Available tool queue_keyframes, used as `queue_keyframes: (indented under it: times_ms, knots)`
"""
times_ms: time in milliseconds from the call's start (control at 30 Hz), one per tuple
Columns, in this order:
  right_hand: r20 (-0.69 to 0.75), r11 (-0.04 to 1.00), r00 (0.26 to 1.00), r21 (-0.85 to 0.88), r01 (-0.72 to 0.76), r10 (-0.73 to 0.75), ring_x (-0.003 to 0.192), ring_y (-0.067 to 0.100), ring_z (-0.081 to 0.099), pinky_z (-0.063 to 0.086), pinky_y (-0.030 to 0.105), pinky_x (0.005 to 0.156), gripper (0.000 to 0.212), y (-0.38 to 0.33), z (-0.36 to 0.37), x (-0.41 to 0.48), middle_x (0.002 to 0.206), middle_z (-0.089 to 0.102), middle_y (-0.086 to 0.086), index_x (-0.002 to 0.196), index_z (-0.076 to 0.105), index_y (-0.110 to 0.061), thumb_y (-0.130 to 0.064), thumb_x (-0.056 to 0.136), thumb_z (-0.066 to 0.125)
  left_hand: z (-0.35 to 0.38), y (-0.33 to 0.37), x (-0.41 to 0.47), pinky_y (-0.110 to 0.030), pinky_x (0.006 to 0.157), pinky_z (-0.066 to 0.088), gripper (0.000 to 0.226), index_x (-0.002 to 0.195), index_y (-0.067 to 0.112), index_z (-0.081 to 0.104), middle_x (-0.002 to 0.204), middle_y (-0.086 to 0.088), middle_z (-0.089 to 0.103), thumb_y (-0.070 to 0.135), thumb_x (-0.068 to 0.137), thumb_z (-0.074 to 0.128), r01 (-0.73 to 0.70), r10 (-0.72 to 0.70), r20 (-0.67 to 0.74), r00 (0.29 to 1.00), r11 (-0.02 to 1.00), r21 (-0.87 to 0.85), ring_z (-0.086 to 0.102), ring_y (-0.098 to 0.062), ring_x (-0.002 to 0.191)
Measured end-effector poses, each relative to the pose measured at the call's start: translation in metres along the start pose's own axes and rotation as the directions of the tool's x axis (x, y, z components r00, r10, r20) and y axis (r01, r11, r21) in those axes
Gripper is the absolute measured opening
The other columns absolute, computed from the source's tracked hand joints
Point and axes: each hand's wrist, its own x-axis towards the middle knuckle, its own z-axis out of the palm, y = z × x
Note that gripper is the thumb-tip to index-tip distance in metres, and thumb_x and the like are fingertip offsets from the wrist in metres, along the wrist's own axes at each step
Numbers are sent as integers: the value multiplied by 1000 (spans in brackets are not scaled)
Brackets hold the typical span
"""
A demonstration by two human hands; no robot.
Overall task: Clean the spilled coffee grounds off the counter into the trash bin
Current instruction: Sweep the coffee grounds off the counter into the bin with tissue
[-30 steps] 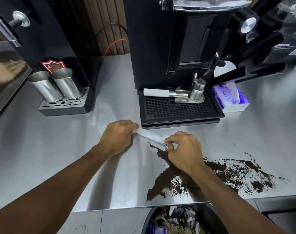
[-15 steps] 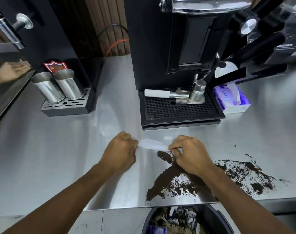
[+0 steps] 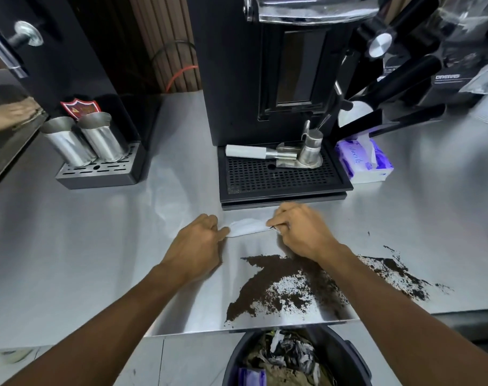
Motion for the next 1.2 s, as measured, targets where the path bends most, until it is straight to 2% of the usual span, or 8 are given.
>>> queue_keyframes:
  times_ms: [133,300,467,567,700,867,1000,1200]
  knots:
    - [-4,999,1000,54,-6,6,91,12,62,52,34,85,30,5,2,-8,99,67,-14,98,78,-25,-7,87,57,-1,15,-14,-30,58,49,21,88,17,72,75,0,55,17,90,51,2,-2,-6,1000,1000,-14,52,-19,71]
    - [110,997,992,62,54,-60,94,6,62,52,32,91,26,13,-4,-37,96,66,-19,94,78,-28,-9,87,63,-10,40,-41,-22,53,32,13,82,19,68,69,3,47,17,89,57,-61,64,35,997,995,-82,41,-14,61]
    - [104,993,989,68,99,-106,93,7,57,49,30,89,20,17,-12,-41,96,67,-17,98,77,-29,-15,90,64,-19,49,-44,-32,53,49,27,90,21,70,73,3,50,22,91,44,18,-15,22,1000,992,-123,50,-16,65]
    - [48,989,988,24,146,-147,94,12,49,44,29,82,21,13,-7,-23,96,67,-13,102,76,-27,-15,91,63,-28,51,-34,-32,53,51,49,103,18,71,75,-3,54,34,89,26,107,-106,10,994,990,-92,53,-21,64]
    - [77,982,979,35,185,-187,96,13,50,48,36,89,20,10,3,-13,97,67,-11,102,76,-25,-14,90,64,-29,59,-41,-33,60,52,64,109,18,70,79,-6,56,38,86,14,181,-178,81,981,983,-29,56,-24,70]
    - [94,961,956,38,275,-277,90,8,42,47,33,86,19,15,-1,-19,97,67,-13,97,77,-25,-14,91,64,-27,73,-59,-34,60,53,35,82,25,65,77,3,45,23,89,32,229,-227,91,970,973,-18,53,-16,64]
    - [158,937,924,41,347,-349,92,8,41,46,35,87,19,8,-5,-13,97,68,-12,98,78,-27,-15,91,64,-29,84,-72,-34,57,50,29,94,18,68,78,-1,45,20,84,41,306,-306,74,949,952,12,54,-24,65]
    - [253,878,844,62,475,-474,94,8,41,44,35,88,18,-23,4,10,100,66,-10,96,78,-26,-13,89,67,-29,108,-99,-31,53,43,29,89,12,66,71,-3,41,28,82,43,470,-477,68,876,877,97,55,-33,59]
